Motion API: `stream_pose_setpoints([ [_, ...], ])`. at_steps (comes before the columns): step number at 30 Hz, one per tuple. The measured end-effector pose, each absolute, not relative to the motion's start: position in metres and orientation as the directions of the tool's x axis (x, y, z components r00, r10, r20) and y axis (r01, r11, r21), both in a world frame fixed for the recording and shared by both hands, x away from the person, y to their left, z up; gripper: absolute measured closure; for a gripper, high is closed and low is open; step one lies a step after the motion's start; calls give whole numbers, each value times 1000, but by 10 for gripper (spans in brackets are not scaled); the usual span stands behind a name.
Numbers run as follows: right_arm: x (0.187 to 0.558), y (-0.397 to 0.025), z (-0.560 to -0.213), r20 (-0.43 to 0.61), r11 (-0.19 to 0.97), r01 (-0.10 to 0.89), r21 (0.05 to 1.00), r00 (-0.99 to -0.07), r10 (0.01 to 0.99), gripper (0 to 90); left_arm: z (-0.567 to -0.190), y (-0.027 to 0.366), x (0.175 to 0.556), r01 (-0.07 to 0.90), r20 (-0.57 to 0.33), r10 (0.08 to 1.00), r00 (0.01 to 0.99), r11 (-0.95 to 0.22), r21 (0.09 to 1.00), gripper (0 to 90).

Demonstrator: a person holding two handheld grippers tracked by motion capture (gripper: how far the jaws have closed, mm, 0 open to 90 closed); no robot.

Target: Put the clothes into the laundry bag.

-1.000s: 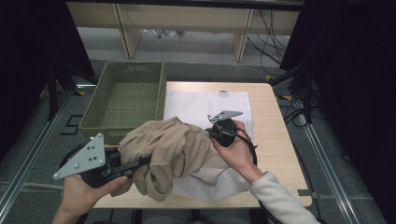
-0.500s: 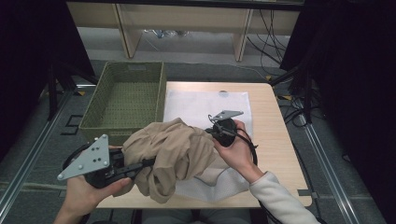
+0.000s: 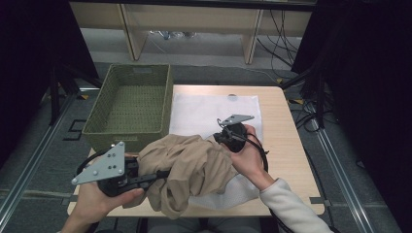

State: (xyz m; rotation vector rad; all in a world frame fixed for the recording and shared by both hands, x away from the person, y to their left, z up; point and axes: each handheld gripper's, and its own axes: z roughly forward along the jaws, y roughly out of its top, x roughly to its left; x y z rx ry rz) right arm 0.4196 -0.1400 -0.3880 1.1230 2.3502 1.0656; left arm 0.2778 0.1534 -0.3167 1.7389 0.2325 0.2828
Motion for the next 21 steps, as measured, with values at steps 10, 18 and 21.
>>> stream_pose_setpoints([
  [10, 420, -142, -385, 11, 409, 500, 763, -643, 766, 900, -343, 131, 297, 29, 59, 328, 943, -256, 966, 821],
  [18, 419, -143, -382, 23, 399, 497, 771, -647, 762, 900, -345, 129, 297, 20, 83, 352, 932, -279, 960, 821],
  [21, 417, -143, -380, 29, 390, 503, 771, -640, 768, 900, -346, 129, 297, 26, 89, 360, 929, -301, 953, 821],
])
